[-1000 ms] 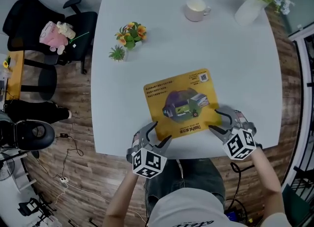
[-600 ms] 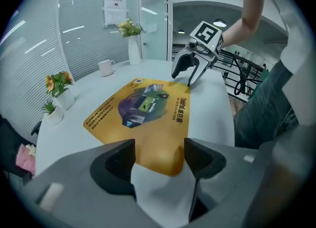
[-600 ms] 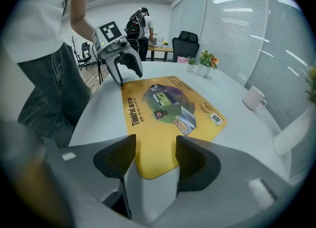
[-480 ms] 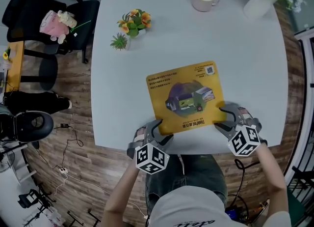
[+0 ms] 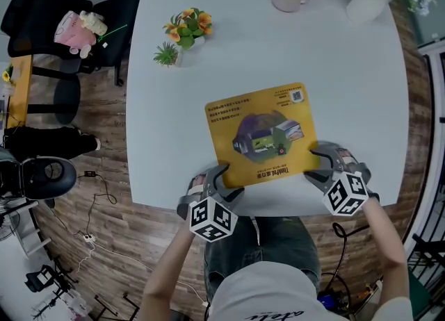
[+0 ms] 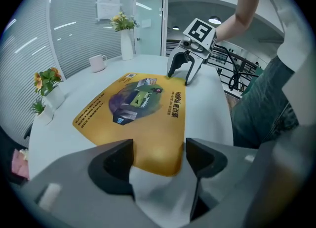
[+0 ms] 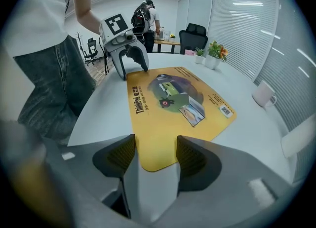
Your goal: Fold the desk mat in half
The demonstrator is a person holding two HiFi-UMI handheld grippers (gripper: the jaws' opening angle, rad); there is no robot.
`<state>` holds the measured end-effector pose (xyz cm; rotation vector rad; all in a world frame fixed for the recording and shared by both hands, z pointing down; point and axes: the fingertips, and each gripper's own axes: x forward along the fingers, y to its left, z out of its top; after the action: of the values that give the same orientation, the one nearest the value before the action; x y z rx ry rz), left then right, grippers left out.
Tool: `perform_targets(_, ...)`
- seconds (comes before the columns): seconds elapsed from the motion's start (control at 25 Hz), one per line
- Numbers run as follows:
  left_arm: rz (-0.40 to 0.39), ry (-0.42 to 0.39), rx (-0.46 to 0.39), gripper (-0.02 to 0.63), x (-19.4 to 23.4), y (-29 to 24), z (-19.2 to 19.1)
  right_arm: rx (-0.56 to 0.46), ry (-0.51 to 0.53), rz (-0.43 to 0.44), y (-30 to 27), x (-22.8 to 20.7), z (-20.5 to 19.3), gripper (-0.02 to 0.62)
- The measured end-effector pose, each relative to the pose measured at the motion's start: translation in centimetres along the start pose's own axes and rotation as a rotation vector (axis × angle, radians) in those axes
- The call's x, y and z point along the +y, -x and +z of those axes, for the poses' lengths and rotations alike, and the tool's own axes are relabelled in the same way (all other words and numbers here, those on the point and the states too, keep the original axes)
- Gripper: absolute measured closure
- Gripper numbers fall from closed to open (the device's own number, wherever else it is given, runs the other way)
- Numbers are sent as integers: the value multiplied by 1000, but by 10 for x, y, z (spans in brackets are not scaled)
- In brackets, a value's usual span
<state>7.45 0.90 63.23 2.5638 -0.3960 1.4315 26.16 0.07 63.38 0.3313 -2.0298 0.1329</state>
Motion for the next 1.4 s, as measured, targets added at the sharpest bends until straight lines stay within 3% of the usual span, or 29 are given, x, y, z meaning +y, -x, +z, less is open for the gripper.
perform_targets(0.36,-90,-74,-6,278,3,-3,5,8,8,124,-1,-2,-1,321)
perform_targets(0.68,-91,-66,-7,288,6,-3,6,2,9,129,-1,-3,0,328)
perform_targets(0.76,-76,-62,-10,352,8,-3,7,1,12,127,-1,-3,0,331)
perform_targets(0.92,-72,-57,-7,379,13,-3,8,0,19,125,-1,-5,0,345)
perform_targets(1.4,-24,-18,-27,449,19,2,15,-20,69,109,5,-16,8,483)
